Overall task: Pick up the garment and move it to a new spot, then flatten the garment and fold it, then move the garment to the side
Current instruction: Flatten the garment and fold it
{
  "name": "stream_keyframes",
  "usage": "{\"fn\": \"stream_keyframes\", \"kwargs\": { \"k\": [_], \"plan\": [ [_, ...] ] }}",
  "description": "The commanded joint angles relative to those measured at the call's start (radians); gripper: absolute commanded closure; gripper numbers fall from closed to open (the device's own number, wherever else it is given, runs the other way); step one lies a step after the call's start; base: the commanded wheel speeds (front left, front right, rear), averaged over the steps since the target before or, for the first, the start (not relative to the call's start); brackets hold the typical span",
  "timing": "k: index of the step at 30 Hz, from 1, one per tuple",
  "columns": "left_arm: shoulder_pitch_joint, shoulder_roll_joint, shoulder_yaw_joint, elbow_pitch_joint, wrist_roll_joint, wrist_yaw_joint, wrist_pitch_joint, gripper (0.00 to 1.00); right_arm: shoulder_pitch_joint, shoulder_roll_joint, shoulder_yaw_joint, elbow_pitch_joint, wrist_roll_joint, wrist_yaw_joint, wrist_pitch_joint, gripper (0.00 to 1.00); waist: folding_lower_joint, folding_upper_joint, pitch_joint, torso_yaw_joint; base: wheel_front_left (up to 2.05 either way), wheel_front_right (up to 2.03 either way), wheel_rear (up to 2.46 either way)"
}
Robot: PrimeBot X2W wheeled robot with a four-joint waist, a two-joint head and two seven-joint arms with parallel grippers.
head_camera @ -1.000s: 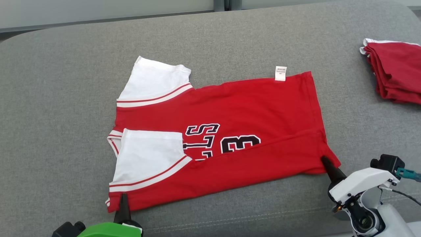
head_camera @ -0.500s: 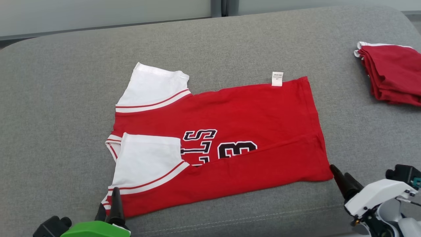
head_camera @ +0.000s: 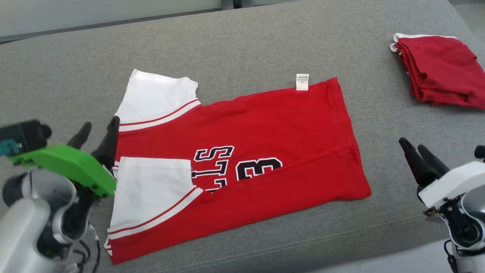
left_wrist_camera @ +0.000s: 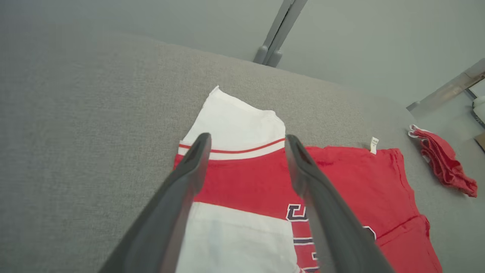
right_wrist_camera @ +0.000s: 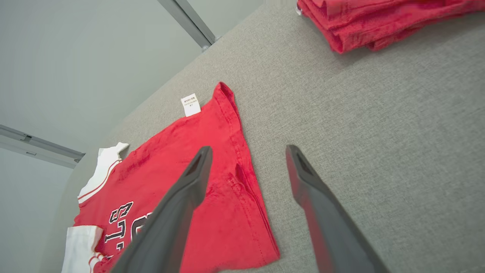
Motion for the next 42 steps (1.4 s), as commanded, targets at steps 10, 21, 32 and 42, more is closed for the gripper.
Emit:
{"fn": "stream_keyframes", "kwargs": {
  "k": [10, 21, 32, 42],
  "plan": [
    [-0.401, 0.094, -0.043, 0.162, 0.018, -0.088, 0.270, 0.00, -0.209, -0.016, 0.126, -0.016, -0.026, 0.000, 0.034, 0.00, 0.0000, 0.0000, 0.171, -0.114, 0.00, 0.00, 0.00],
    [-0.631, 0.153, -0.098, 0.346, 0.073, -0.114, 0.444, 0.00, -0.406, -0.031, 0.313, 0.037, -0.016, 0.000, 0.004, 0.00, 0.0000, 0.0000, 0.306, -0.188, 0.00, 0.00, 0.00],
    [-0.689, 0.206, -0.109, 0.437, 0.101, -0.131, 0.483, 0.00, -0.491, -0.068, 0.423, 0.077, 0.034, 0.000, -0.049, 0.00, 0.0000, 0.0000, 0.354, -0.225, 0.00, 0.00, 0.00],
    [-0.682, 0.213, -0.122, 0.468, 0.111, -0.137, 0.478, 0.09, -0.528, -0.088, 0.470, 0.103, 0.069, 0.000, -0.085, 0.00, 0.0000, 0.0000, 0.367, -0.232, 0.00, 0.00, 0.00]
  ]
}}
